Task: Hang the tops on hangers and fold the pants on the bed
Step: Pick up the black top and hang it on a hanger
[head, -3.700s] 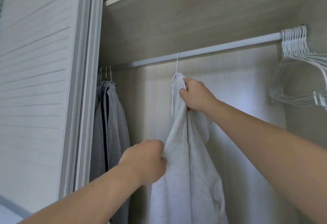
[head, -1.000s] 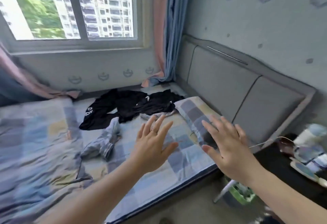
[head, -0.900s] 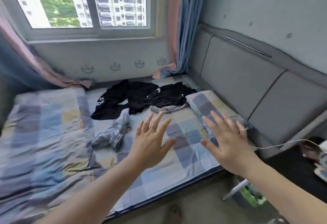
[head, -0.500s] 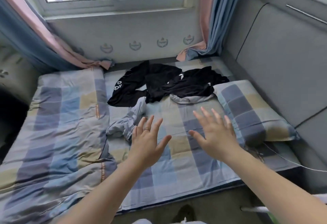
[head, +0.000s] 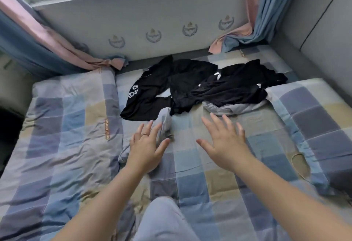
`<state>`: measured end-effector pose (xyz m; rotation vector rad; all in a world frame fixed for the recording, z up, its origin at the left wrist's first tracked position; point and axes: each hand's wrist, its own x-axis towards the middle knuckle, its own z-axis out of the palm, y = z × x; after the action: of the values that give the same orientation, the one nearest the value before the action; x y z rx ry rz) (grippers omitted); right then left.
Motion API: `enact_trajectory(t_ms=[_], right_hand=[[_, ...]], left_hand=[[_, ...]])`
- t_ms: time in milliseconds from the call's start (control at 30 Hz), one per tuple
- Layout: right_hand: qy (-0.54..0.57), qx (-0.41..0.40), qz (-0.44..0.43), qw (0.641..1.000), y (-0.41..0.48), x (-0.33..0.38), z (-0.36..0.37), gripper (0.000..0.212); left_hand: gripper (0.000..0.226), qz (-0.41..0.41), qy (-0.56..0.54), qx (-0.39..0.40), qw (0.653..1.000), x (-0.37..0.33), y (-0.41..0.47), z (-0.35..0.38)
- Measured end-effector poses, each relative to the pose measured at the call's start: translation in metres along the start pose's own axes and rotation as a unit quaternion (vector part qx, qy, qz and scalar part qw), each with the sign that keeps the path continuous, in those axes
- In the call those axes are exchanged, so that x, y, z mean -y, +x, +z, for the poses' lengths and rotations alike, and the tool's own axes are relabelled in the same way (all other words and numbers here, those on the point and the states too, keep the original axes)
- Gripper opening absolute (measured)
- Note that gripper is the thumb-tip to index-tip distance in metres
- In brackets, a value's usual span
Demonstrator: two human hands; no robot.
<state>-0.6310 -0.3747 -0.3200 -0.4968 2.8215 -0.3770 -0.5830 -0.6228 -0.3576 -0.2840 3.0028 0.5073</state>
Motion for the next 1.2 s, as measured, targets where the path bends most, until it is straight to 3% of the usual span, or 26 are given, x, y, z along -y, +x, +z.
enact_trajectory(t_ms=[167, 500, 700, 800, 933, 1100, 1200], right_hand=[[0.037, 0.027, 0.036, 0.998, 0.139, 0.048, 0.088, 0.068], [-0.019, 0.064, 0.006, 0.998, 0.363, 0.072, 0.246, 0.062], [-0.049, 0.085, -0.045, 0.994, 0.471, 0.081, 0.339, 0.062], [-0.163, 0.088, -0.06, 0.981, 0.508, 0.086, 0.377, 0.067], [-0.189, 0.115, -0.037, 0.975, 0.542, 0.092, 0.413, 0.081], [-0.139, 0.085, -0.026, 0.986, 0.557, 0.092, 0.434, 0.055], [-0.149, 0.091, -0.037, 0.984, 0.557, 0.09, 0.432, 0.05]], left_hand=[[0.067, -0.046, -0.001, 0.101, 0.994, 0.106, 0.124, 0.058], [0.064, -0.04, -0.019, 0.149, 0.988, 0.257, 0.3, 0.198], [0.072, -0.048, 0.048, 0.156, 0.985, 0.322, 0.388, 0.273], [0.081, -0.104, 0.018, 0.186, 0.977, 0.346, 0.419, 0.294], [0.062, -0.091, 0.084, 0.137, 0.983, 0.351, 0.426, 0.32], [0.05, -0.102, 0.056, 0.137, 0.984, 0.353, 0.437, 0.322], [0.048, -0.113, 0.048, 0.163, 0.979, 0.35, 0.44, 0.315]])
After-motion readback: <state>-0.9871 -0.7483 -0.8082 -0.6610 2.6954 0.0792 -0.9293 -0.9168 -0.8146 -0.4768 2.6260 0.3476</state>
